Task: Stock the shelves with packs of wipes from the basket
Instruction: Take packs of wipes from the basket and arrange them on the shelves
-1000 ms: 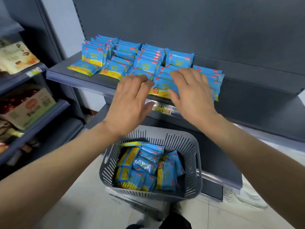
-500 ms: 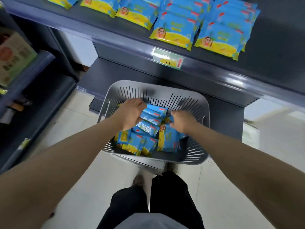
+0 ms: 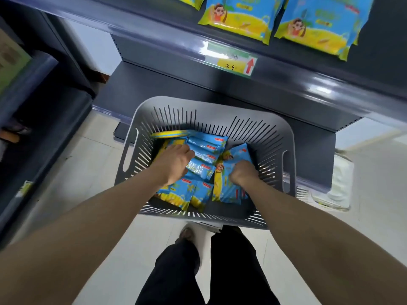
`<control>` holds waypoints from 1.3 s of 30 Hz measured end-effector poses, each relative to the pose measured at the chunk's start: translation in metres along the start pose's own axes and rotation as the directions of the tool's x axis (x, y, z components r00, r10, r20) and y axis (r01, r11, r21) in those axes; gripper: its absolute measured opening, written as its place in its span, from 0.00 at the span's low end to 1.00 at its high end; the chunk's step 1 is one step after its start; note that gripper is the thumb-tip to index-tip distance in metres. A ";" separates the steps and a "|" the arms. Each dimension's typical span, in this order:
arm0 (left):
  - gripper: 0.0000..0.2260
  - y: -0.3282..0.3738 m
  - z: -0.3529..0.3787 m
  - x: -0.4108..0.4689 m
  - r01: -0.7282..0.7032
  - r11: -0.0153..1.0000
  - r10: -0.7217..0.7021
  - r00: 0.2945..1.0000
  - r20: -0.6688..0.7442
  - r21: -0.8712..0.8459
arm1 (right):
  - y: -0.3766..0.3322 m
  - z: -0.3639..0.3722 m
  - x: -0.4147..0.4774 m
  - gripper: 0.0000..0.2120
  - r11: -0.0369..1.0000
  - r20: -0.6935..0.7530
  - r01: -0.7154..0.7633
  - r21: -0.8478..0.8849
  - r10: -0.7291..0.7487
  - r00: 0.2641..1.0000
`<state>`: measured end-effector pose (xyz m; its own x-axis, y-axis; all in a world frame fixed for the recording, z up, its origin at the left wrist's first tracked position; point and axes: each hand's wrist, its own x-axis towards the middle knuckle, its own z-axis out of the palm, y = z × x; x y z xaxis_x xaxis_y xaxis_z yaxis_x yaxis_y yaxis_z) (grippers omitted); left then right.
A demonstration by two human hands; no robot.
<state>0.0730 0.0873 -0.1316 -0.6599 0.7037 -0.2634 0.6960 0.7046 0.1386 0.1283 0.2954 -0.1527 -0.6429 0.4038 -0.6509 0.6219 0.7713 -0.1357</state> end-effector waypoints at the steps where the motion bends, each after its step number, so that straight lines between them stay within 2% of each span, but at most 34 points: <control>1: 0.21 0.001 0.003 0.004 -0.008 1.000 0.008 1.000 0.015 0.010 | -0.001 -0.002 0.001 0.09 1.000 0.025 0.009 0.001 -0.009 1.000; 3: 0.20 0.003 0.007 0.012 -0.021 0.999 0.019 0.999 0.045 0.028 | -0.002 -0.006 0.004 0.02 0.999 0.078 0.035 0.003 -0.035 0.996; 4: 0.20 0.004 0.009 0.017 -0.021 0.999 0.018 0.998 0.061 0.041 | -0.003 -0.009 0.005 0.03 0.999 0.091 0.048 0.016 -0.049 0.995; 7: 0.19 0.003 0.015 0.028 -0.013 0.992 -0.002 0.993 0.117 0.127 | -0.004 -0.016 0.005 0.13 0.995 0.076 0.087 0.055 -0.091 0.993; 10: 0.18 0.005 0.023 0.033 0.001 0.970 -0.038 0.989 0.144 0.244 | -0.001 -0.021 0.008 0.05 0.985 0.061 0.109 0.132 -0.118 0.991; 13: 0.17 0.013 0.028 0.040 0.023 0.949 -0.073 0.986 0.148 0.315 | 0.004 -0.021 0.011 0.30 0.959 0.055 0.049 0.280 -0.067 0.996; 15: 0.17 0.015 0.028 0.042 0.019 0.943 -0.077 0.984 0.162 0.332 | 0.003 -0.019 0.006 0.39 0.963 0.107 0.041 0.266 -0.072 0.992; 18: 0.16 0.013 0.028 0.042 -0.001 0.946 -0.046 0.989 0.137 0.324 | 0.006 -0.009 -0.004 0.35 0.991 0.216 0.054 0.126 -0.080 0.973; 20: 0.14 0.011 0.026 0.038 0.025 0.974 -0.053 0.991 0.119 0.223 | 0.005 -0.004 -0.008 0.31 0.990 0.269 0.035 0.138 -0.072 0.960; 21: 0.13 0.010 0.023 0.036 0.034 0.984 -0.057 0.991 0.124 0.175 | 0.003 -0.005 -0.011 0.26 0.988 0.272 0.050 0.147 -0.089 0.958; 23: 0.13 0.010 0.013 0.031 0.041 0.992 -0.054 0.992 0.111 0.118 | -0.001 -0.014 -0.018 0.15 0.986 0.238 0.099 0.138 -0.130 0.962; 26: 0.13 0.017 -0.013 0.029 0.042 0.997 -0.046 0.996 0.070 0.065 | -0.004 -0.042 -0.030 0.15 0.984 0.177 0.179 0.011 -0.178 0.968; 29: 0.09 0.027 -0.053 0.029 0.024 0.996 -0.027 0.999 0.037 0.086 | -0.009 -0.081 -0.050 0.11 0.959 0.102 0.271 -0.082 -0.263 0.959; 34: 0.08 0.043 -0.134 0.022 0.006 1.000 -0.005 0.993 -0.118 0.011 | -0.008 -0.157 -0.088 0.16 0.927 -0.139 0.364 -0.087 -0.373 0.918; 39: 0.09 0.067 -0.216 0.019 -0.064 0.988 0.018 0.954 -0.299 -0.143 | 0.002 -0.239 -0.120 0.19 0.870 -0.345 0.483 -0.102 -0.486 0.803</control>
<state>0.0463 0.1678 0.0787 -0.7016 0.7116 0.0368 0.6889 0.6643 0.2900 0.0999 0.3658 0.1033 -0.9727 0.1188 -0.1993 0.1848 0.9162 -0.3557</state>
